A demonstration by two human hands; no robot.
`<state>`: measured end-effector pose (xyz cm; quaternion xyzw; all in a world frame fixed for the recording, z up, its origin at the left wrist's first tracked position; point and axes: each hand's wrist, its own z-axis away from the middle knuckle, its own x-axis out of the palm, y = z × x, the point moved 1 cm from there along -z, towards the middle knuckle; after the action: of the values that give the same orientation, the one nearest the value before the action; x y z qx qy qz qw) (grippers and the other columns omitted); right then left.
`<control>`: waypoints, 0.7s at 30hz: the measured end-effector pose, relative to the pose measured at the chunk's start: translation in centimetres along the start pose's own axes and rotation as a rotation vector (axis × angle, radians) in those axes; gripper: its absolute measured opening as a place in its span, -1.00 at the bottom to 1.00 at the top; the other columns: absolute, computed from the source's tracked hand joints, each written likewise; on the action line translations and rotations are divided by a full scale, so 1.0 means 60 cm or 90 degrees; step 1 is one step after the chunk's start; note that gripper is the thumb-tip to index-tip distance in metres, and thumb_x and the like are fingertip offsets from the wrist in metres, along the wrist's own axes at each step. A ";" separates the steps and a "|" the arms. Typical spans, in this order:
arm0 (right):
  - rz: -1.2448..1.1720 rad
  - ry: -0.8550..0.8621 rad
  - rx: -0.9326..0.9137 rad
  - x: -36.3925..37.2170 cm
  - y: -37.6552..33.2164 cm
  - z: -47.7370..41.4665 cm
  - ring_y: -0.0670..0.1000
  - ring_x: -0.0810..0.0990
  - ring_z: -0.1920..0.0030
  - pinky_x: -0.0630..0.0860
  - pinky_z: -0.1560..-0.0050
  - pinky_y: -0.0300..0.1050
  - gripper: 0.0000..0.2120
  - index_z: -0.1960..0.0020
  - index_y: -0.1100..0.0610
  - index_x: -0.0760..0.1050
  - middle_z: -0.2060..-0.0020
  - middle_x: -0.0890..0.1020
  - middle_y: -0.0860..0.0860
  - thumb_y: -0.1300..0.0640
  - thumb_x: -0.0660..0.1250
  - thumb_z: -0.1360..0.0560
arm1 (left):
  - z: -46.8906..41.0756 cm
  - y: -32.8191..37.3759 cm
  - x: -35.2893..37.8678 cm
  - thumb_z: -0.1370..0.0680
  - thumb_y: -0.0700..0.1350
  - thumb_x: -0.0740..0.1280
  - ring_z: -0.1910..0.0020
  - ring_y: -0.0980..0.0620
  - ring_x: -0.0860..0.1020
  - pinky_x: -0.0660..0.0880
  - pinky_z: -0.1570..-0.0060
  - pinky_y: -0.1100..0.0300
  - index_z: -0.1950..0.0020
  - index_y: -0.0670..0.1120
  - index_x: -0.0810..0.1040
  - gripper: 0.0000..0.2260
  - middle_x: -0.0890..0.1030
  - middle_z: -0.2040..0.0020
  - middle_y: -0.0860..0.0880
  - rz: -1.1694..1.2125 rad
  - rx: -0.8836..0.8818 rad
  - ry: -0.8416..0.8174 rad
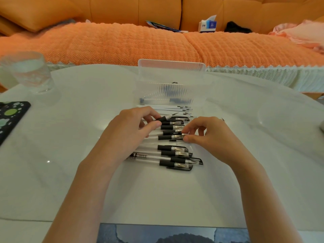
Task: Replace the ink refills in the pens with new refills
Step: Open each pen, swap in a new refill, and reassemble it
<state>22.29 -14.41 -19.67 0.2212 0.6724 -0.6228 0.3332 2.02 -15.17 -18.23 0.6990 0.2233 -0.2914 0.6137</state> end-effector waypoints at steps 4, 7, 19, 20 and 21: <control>0.007 -0.003 -0.008 0.002 -0.002 -0.001 -0.12 0.44 0.29 0.34 0.32 -0.46 -0.91 0.09 -0.02 0.63 0.31 0.57 -0.17 0.12 0.46 -0.41 | 0.000 0.002 0.002 -0.53 0.02 0.33 0.26 0.19 0.58 0.46 0.22 0.26 0.01 0.15 0.58 -0.93 0.59 0.17 0.16 -0.002 0.000 -0.007; -0.021 0.018 -0.013 -0.002 -0.001 -0.002 -0.15 0.43 0.31 0.34 0.33 -0.47 -0.93 0.10 -0.01 0.64 0.30 0.59 -0.15 0.12 0.45 -0.42 | 0.002 0.003 0.003 -0.53 0.02 0.33 0.27 0.21 0.58 0.48 0.20 0.27 0.01 0.15 0.58 -0.92 0.58 0.19 0.18 -0.002 0.006 -0.009; -0.438 0.066 0.076 0.000 -0.028 0.001 -0.11 0.49 0.26 0.40 0.31 -0.29 -0.86 0.05 0.10 0.67 0.22 0.67 -0.01 0.08 0.42 -0.42 | -0.002 0.025 0.025 -0.54 -0.02 0.32 0.33 0.19 0.58 0.59 0.12 0.06 0.02 0.12 0.55 -0.94 0.59 0.24 0.14 0.089 0.048 -0.023; -0.455 0.063 0.084 -0.001 -0.027 0.001 -0.09 0.50 0.24 0.41 0.29 -0.26 -0.85 0.05 0.11 0.66 0.19 0.68 0.01 0.08 0.42 -0.42 | -0.002 0.026 0.025 -0.54 -0.02 0.32 0.33 0.18 0.58 0.59 0.12 0.06 0.01 0.11 0.55 -0.94 0.59 0.25 0.13 0.094 0.050 -0.024; -0.474 0.060 0.089 -0.003 -0.026 0.001 -0.08 0.52 0.22 0.41 0.28 -0.25 -0.84 0.04 0.12 0.66 0.17 0.68 0.02 0.09 0.41 -0.43 | -0.002 0.026 0.025 -0.54 -0.03 0.32 0.33 0.18 0.59 0.59 0.13 0.06 0.01 0.11 0.55 -0.94 0.60 0.25 0.13 0.098 0.052 -0.024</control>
<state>21.33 -14.62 -18.46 0.0120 0.6774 -0.7346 0.0369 4.17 -15.32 -18.13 0.7328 0.1455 -0.2653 0.6094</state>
